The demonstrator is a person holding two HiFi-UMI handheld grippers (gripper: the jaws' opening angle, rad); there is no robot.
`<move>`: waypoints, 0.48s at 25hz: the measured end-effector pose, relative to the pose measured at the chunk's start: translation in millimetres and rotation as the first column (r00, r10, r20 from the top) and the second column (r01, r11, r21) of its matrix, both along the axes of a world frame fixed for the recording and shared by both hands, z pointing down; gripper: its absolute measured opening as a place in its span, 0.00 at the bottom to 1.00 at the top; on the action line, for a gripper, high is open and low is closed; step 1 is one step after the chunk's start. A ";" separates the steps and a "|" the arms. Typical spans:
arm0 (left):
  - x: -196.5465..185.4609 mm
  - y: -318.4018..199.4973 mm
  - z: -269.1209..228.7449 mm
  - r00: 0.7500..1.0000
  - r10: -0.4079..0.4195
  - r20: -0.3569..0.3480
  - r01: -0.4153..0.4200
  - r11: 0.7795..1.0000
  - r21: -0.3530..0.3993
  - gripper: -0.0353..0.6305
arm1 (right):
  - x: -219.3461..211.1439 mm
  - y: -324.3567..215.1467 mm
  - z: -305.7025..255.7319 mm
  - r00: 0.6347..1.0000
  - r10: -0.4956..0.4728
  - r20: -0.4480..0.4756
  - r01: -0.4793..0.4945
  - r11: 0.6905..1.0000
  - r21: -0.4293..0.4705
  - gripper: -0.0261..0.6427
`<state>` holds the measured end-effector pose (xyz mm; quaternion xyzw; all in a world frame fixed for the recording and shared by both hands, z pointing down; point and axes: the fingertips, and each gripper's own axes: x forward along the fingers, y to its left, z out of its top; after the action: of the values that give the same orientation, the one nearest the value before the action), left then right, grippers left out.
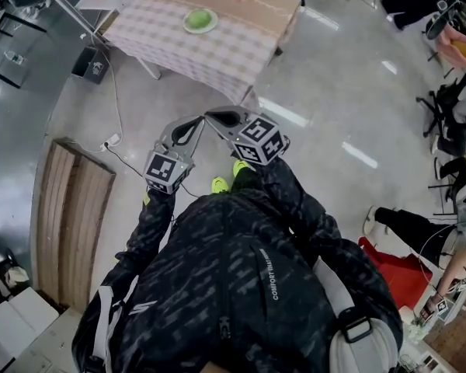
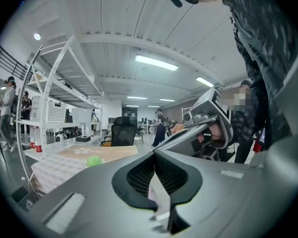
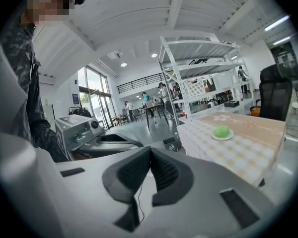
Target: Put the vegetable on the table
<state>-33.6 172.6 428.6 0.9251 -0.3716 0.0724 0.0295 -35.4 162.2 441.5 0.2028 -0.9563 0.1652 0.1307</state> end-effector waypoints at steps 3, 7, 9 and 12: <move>0.8 7.3 -0.5 1.000 0.006 0.007 -0.006 1.000 0.008 0.05 | 0.6 7.1 -1.1 1.000 0.016 -0.006 -0.016 1.000 0.019 0.02; 2.8 9.5 -7.8 1.000 0.005 0.012 -0.005 1.000 0.019 0.05 | 3.0 8.8 -8.0 0.999 0.029 0.016 -0.029 0.999 0.018 0.02; 1.4 9.9 -12.2 1.000 -0.002 0.008 0.002 1.000 0.029 0.05 | 1.8 9.2 -12.4 1.000 0.023 0.017 -0.023 0.999 0.026 0.02; 5.2 10.7 -15.2 1.000 0.000 0.006 -0.001 0.999 0.034 0.05 | 5.9 10.2 -16.3 0.999 0.030 0.018 -0.031 0.999 0.037 0.02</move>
<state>-28.4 183.3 413.4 0.9253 -0.3726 0.0690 0.0126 -29.5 172.4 425.1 0.2183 -0.9571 0.1510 0.1160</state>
